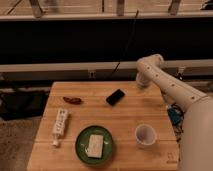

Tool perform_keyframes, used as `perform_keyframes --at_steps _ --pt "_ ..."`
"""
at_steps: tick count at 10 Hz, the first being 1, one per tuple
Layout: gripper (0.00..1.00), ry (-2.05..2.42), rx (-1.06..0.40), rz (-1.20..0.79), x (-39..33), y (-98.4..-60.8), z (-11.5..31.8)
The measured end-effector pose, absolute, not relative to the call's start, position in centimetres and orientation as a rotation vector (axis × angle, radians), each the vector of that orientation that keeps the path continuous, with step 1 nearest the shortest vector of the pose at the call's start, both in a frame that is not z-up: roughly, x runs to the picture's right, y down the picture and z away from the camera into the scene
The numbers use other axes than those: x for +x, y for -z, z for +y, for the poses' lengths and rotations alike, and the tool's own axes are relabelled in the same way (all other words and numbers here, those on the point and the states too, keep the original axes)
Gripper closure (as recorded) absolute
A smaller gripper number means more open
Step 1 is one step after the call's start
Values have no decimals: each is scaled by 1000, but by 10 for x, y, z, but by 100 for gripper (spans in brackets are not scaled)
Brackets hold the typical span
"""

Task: Push the eraser across the table

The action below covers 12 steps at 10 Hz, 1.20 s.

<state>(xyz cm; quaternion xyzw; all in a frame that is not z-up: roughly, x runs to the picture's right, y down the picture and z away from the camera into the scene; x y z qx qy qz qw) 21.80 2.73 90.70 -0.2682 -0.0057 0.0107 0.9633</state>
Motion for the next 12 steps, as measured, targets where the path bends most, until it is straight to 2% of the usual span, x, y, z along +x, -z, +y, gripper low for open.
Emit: perform_keyframes --at_steps 6,12 --pt "98 13 -599 -19 197 -933 41" --pt "98 127 -631 -45 144 -948 53"
